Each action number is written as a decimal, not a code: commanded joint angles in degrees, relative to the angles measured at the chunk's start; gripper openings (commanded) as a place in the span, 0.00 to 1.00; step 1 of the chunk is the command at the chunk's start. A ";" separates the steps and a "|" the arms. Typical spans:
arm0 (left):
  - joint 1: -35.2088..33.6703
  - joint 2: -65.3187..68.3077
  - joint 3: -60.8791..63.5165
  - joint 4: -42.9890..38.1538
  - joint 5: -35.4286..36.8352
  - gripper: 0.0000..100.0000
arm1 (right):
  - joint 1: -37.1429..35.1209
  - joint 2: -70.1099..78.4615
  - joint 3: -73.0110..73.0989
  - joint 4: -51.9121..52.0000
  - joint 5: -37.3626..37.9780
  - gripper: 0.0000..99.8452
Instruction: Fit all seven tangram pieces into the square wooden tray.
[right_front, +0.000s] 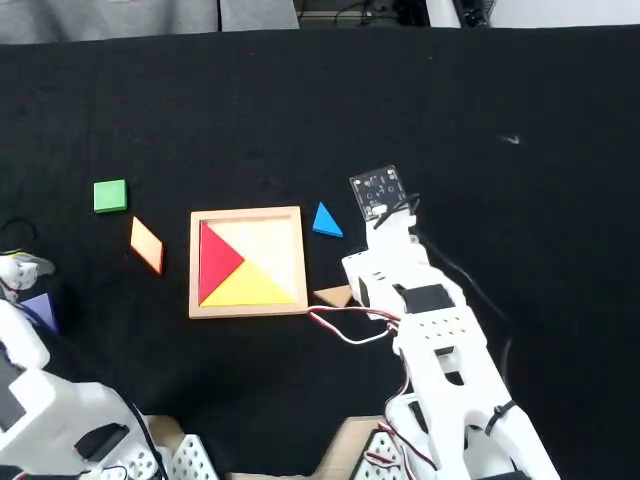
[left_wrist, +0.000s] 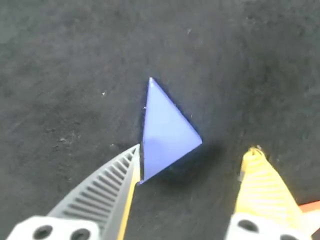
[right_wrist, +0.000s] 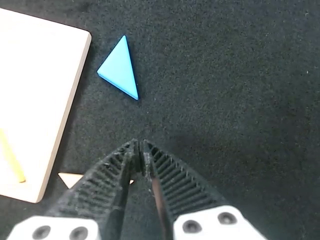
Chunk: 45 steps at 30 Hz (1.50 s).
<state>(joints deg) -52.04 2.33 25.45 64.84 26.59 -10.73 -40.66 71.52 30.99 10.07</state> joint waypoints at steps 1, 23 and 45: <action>0.57 0.26 0.13 -2.02 0.97 0.32 | -0.79 -1.80 -0.75 0.44 0.62 0.01; 0.04 1.14 -9.10 6.15 1.41 0.32 | -0.79 -1.80 -0.75 0.44 0.62 0.01; 0.66 13.71 -6.73 -2.90 -1.14 0.32 | -0.79 -1.80 -0.75 0.44 0.62 0.01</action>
<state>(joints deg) -51.69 15.78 19.65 62.11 27.30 -10.64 -40.66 71.52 30.99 10.07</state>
